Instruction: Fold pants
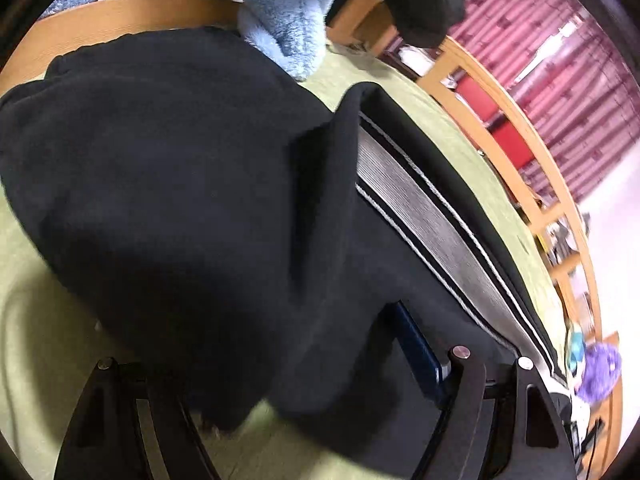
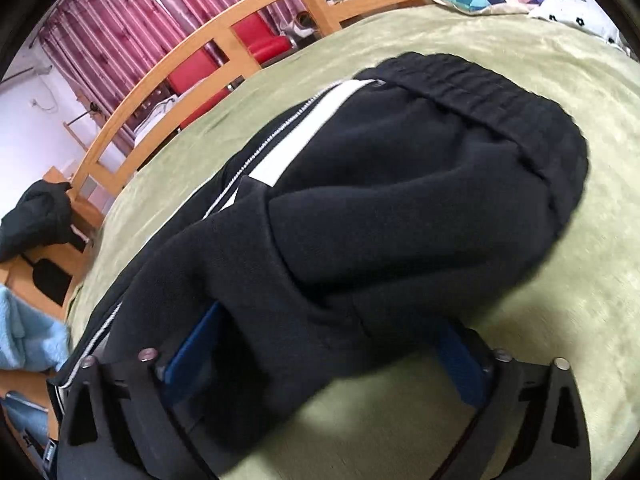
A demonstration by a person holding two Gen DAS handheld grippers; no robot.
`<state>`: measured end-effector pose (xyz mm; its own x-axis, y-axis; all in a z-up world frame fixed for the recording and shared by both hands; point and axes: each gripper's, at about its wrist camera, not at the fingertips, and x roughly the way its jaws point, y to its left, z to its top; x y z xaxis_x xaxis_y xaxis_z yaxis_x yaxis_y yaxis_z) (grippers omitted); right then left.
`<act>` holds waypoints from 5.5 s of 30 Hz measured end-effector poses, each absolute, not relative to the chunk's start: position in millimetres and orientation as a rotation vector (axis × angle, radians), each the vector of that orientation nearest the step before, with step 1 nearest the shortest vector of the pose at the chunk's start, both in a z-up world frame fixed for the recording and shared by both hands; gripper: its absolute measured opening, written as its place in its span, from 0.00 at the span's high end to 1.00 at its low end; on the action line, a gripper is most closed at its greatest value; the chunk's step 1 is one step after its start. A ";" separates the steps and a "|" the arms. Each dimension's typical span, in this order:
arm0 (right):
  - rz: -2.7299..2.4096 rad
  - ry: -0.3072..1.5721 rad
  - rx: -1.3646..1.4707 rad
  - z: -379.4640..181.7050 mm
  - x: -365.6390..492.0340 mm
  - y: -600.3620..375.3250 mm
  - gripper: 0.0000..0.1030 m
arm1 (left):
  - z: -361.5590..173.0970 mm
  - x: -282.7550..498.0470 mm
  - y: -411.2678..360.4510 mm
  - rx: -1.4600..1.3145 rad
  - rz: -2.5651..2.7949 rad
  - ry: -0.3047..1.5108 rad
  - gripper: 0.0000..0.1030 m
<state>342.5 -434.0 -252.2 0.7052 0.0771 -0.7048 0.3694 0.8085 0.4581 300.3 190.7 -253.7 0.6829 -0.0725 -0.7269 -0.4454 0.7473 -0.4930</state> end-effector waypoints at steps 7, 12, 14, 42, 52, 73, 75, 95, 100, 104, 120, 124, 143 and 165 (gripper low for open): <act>-0.107 0.741 0.650 -232.7 344.6 -430.6 0.80 | -240.0 294.8 198.4 -0.675 0.178 0.805 0.87; -0.120 0.730 0.602 -199.7 303.0 -433.3 0.87 | -214.3 255.9 186.8 -0.629 0.137 0.796 0.87; -0.119 0.738 0.601 -191.6 273.9 -438.8 0.87 | -207.5 236.9 181.9 -0.626 0.123 0.802 0.87; -0.356 0.861 0.427 -143.3 -90.8 -499.2 0.52 | -174.8 -11.8 123.2 -0.431 -0.085 0.994 0.46; -0.281 0.843 0.504 -138.8 -76.5 -442.1 0.51 | -163.5 39.5 122.8 -0.305 -0.101 0.901 0.92; -0.167 0.905 0.388 -158.5 11.2 -339.0 0.51 | -128.0 152.5 206.8 -0.307 0.095 0.825 0.37; -0.152 0.908 0.384 -158.9 9.6 -334.1 0.51 | -123.4 130.5 207.7 -0.281 0.099 0.789 0.34; -0.098 1.021 0.210 -200.0 0.5 -265.9 0.42 | -234.5 30.7 240.5 -0.667 0.030 0.963 0.34; -0.122 1.057 0.179 -222.0 4.7 -261.8 0.42 | -232.5 49.9 249.7 -0.642 0.078 0.935 0.38; -0.123 1.032 0.202 -202.4 -6.4 -277.6 0.42 | -229.2 51.5 263.8 -0.666 0.157 0.905 0.44; -0.604 0.883 0.353 -144.9 -58.6 -529.5 0.28 | -189.5 30.3 171.0 -0.380 0.219 0.978 0.35; -0.533 0.907 0.467 -177.5 -45.2 -566.6 0.25 | -173.5 34.3 144.5 -0.349 0.251 0.959 0.34; -0.485 0.809 0.794 -240.1 4.1 -617.4 0.32 | -151.8 56.4 65.2 -0.296 0.173 0.956 0.33; -0.457 0.704 0.552 -197.4 -4.2 -605.5 0.58 | -138.8 49.9 42.0 -0.264 0.109 0.933 0.33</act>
